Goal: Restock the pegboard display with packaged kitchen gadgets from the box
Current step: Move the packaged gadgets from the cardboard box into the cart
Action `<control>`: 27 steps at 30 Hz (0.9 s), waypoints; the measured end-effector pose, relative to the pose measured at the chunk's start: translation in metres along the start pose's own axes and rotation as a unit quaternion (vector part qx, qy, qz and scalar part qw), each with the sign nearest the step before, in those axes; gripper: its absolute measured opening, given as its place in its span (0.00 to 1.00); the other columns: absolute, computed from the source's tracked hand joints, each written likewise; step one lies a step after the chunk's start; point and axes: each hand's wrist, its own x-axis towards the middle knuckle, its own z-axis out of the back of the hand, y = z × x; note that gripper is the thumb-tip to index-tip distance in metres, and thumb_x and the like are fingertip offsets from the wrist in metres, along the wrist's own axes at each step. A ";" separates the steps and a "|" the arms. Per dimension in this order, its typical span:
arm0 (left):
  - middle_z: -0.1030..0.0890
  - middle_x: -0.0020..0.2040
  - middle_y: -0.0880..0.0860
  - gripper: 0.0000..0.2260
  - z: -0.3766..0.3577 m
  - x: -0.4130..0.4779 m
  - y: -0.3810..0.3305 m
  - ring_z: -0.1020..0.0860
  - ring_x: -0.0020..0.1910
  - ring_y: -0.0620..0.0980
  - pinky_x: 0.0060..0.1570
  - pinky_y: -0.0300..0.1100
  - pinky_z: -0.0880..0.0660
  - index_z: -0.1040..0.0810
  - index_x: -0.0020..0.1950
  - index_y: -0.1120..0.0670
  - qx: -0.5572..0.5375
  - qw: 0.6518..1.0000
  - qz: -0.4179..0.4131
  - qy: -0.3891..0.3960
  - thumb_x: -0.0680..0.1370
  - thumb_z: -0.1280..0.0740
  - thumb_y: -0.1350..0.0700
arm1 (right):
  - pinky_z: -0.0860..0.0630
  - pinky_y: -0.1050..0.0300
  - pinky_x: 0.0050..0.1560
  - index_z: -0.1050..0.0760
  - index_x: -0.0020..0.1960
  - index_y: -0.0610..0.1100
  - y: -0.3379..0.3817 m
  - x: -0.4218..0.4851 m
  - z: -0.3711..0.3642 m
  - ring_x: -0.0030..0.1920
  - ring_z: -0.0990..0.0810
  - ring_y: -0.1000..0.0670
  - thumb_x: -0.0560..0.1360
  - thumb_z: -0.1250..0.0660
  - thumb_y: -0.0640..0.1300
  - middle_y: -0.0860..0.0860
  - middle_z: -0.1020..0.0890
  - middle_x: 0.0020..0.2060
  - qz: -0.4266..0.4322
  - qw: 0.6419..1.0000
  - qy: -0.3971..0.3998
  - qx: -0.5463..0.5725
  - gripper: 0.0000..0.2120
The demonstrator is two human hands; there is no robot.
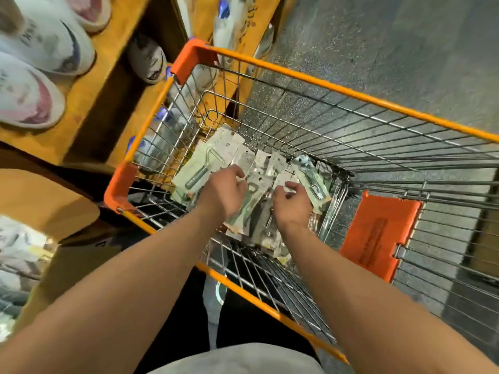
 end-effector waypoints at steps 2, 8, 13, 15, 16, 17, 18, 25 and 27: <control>0.15 0.50 0.53 0.10 0.027 -0.003 0.000 0.19 0.41 0.49 0.43 0.46 0.20 0.21 0.64 0.54 -0.009 0.997 -0.021 -0.067 0.85 0.36 0.55 | 0.21 0.54 0.36 0.25 0.62 0.48 0.026 -0.018 -0.015 0.35 0.19 0.52 0.82 0.34 0.47 0.52 0.16 0.41 0.057 0.998 0.023 0.002 0.09; 0.14 0.52 0.53 0.06 0.128 -0.038 0.043 0.16 0.52 0.52 0.53 0.47 0.23 0.19 0.58 0.55 -0.151 0.955 -0.051 -0.248 0.83 0.34 0.57 | 0.21 0.49 0.47 0.24 0.54 0.53 0.101 -0.110 -0.099 0.39 0.18 0.49 0.77 0.32 0.50 0.53 0.18 0.35 0.210 0.977 0.043 0.024 0.06; 0.15 0.50 0.51 0.07 0.198 -0.088 0.145 0.17 0.51 0.52 0.53 0.46 0.23 0.19 0.57 0.54 -0.188 0.911 0.021 -0.366 0.83 0.34 0.54 | 0.24 0.55 0.50 0.22 0.54 0.47 0.133 -0.202 -0.190 0.40 0.20 0.51 0.78 0.31 0.48 0.56 0.19 0.36 0.311 0.944 0.106 -0.016 0.07; 0.16 0.50 0.50 0.06 0.212 -0.107 0.194 0.18 0.51 0.52 0.55 0.49 0.22 0.19 0.57 0.52 -0.229 0.885 0.074 -0.398 0.83 0.34 0.53 | 0.22 0.50 0.53 0.23 0.53 0.47 0.131 -0.230 -0.227 0.42 0.18 0.50 0.78 0.32 0.48 0.56 0.19 0.37 0.333 0.931 0.140 -0.048 0.07; 0.16 0.50 0.50 0.06 0.212 -0.113 0.211 0.18 0.52 0.52 0.56 0.47 0.22 0.19 0.57 0.52 -0.243 0.879 0.101 -0.398 0.84 0.34 0.54 | 0.21 0.49 0.53 0.23 0.53 0.48 0.129 -0.236 -0.238 0.43 0.17 0.49 0.78 0.32 0.48 0.56 0.18 0.37 0.339 0.926 0.154 -0.060 0.06; 0.16 0.51 0.50 0.06 0.215 -0.129 0.244 0.18 0.53 0.52 0.56 0.46 0.22 0.19 0.58 0.53 -0.254 0.868 0.142 -0.403 0.84 0.34 0.54 | 0.22 0.50 0.54 0.23 0.53 0.48 0.122 -0.255 -0.261 0.43 0.17 0.50 0.78 0.33 0.48 0.55 0.18 0.38 0.347 0.916 0.181 -0.084 0.06; 0.16 0.52 0.52 0.06 0.213 -0.142 0.272 0.18 0.53 0.52 0.55 0.46 0.22 0.19 0.58 0.54 -0.263 0.857 0.169 -0.409 0.84 0.34 0.55 | 0.22 0.52 0.54 0.23 0.53 0.49 0.112 -0.269 -0.282 0.44 0.17 0.50 0.78 0.33 0.49 0.55 0.17 0.39 0.352 0.907 0.202 -0.111 0.06; 0.16 0.51 0.48 0.07 0.154 -0.213 0.443 0.17 0.50 0.50 0.48 0.40 0.25 0.19 0.59 0.53 -0.295 0.814 0.333 -0.373 0.84 0.33 0.53 | 0.25 0.58 0.43 0.24 0.56 0.47 0.020 -0.326 -0.402 0.36 0.21 0.60 0.82 0.37 0.46 0.59 0.21 0.35 0.360 0.831 0.312 -0.287 0.06; 0.15 0.56 0.51 0.08 0.136 -0.223 0.476 0.17 0.54 0.54 0.53 0.45 0.21 0.19 0.61 0.52 -0.294 0.813 0.361 -0.349 0.84 0.33 0.52 | 0.20 0.51 0.49 0.24 0.58 0.47 -0.005 -0.328 -0.428 0.42 0.17 0.50 0.81 0.37 0.46 0.56 0.19 0.37 0.348 0.814 0.327 -0.330 0.07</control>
